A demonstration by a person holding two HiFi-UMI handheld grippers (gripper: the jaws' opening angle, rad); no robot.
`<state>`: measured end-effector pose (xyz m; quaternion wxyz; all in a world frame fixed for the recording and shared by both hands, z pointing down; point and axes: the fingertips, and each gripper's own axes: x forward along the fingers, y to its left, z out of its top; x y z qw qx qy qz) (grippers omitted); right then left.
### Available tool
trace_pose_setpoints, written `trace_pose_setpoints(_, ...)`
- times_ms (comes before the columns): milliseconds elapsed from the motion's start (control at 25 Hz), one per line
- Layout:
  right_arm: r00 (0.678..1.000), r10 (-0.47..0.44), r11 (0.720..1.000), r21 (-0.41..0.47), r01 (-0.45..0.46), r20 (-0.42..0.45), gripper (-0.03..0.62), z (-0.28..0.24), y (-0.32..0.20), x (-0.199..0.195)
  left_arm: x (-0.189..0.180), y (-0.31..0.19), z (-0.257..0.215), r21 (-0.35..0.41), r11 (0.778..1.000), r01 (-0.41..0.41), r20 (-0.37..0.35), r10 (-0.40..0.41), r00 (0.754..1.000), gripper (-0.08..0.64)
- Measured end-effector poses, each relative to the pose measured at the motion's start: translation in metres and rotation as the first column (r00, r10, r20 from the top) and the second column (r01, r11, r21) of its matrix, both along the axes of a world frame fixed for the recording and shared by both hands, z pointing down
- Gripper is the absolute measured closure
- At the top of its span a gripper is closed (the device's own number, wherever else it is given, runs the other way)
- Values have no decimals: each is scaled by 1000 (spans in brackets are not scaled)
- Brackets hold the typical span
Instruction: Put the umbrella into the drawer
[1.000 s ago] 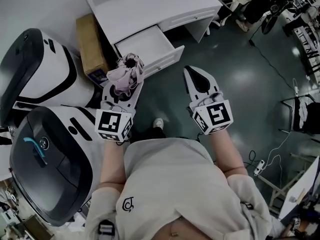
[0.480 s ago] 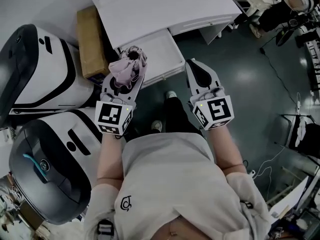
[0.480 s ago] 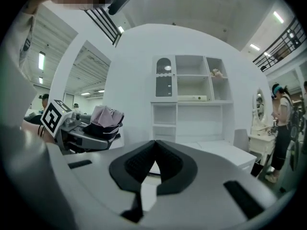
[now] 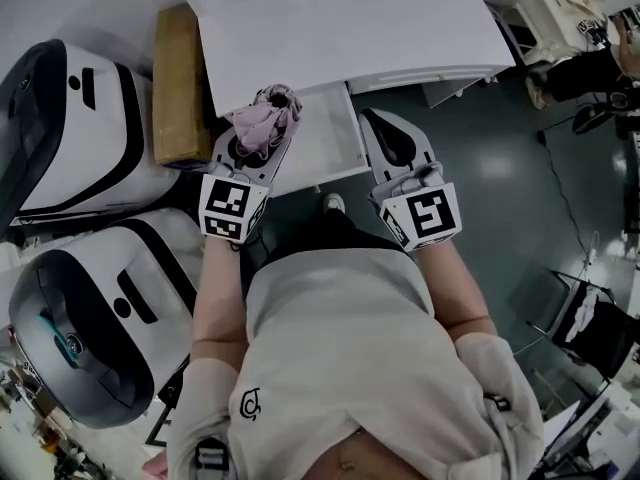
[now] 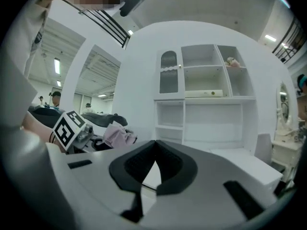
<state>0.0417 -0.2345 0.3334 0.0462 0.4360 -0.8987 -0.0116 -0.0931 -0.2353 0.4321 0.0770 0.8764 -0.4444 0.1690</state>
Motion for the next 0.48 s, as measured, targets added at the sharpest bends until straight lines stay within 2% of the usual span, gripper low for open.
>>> trace_pose_setpoints(240, 997, -80, 995, -57, 80, -8, 586, 33, -48, 10, 35, -45, 67, -94, 995, -18, 78, 25, 997, 328)
trace_pose_setpoints(360, 995, -98, 990, -101, 95, -20, 586, 54, -63, 18, 50, -53, 106, -183, 982, -37, 96, 55, 994, 328)
trace_pose_setpoints(480, 994, -106, 986, -134, 103, -18, 586, 72, -77, 28, 63, -58, 147, -272, 960, -60, 111, 93, 989, 328)
